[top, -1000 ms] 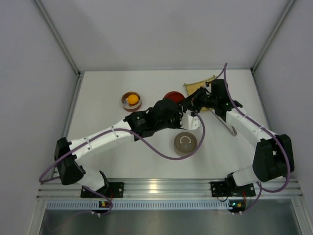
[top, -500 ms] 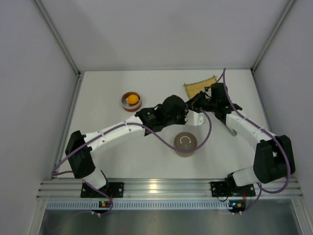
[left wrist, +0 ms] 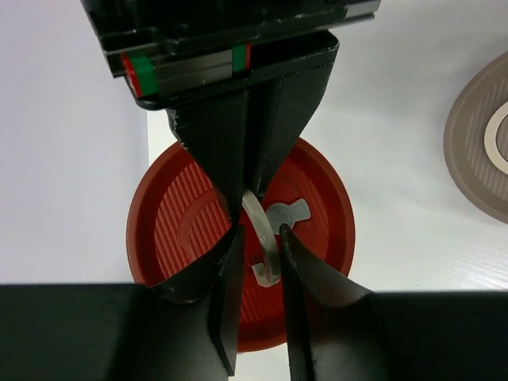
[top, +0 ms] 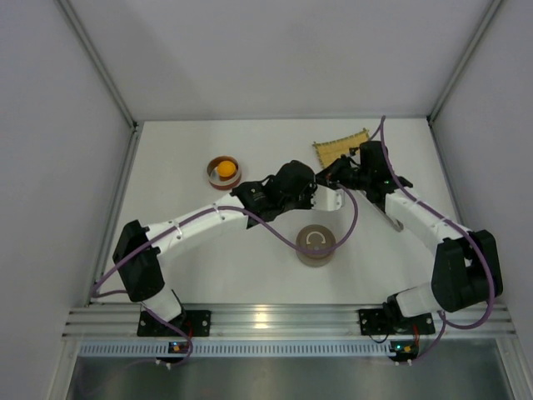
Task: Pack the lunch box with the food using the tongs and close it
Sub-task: Pick up the box lid from the center of the board, then close the box lid on the packing box.
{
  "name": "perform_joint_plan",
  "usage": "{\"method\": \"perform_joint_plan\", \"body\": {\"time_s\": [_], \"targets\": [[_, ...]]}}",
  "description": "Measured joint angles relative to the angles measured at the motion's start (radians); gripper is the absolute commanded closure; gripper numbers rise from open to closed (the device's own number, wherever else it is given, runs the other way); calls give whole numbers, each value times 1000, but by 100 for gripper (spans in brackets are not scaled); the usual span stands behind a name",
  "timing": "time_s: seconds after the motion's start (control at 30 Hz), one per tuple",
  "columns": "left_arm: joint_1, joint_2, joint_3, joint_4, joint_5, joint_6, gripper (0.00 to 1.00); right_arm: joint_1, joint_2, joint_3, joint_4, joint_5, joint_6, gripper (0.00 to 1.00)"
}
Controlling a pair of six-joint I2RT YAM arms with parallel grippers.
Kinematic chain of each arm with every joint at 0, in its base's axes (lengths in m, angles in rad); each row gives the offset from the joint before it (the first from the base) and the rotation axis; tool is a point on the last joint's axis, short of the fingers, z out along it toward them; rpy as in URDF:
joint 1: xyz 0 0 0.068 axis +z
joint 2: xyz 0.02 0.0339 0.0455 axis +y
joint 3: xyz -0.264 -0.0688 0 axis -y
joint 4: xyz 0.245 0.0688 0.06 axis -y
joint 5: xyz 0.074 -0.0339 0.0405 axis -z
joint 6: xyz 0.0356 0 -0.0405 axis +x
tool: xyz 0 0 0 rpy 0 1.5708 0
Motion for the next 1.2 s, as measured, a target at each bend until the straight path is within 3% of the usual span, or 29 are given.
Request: {"method": "perform_joint_plan", "body": {"time_s": [0.2,0.4,0.5,0.53,0.6,0.63,0.93,1.2], "targets": [[5,0,-12,2,-14,14,100,0,0,-1,-1,0,11,100],[5,0,-12,6,-20,19,100,0,0,-5,5,2,36,100],[5,0,-12,5,-16,16,100,0,-1,-15,18,-4,45,61],[5,0,-12,6,-12,9,100,0,-1,-24,29,-12,51,37],[10,0,-12,-8,3,0,100,2,-2,-40,61,-30,60,19],[12,0,-12,-17,10,-12,100,1,-3,-45,77,-38,58,3],[114,0,16,-101,92,-174,100,-55,-14,-21,119,-106,-22,1],[441,-26,39,-128,245,-395,100,-262,-13,85,68,-225,-206,1]]}}
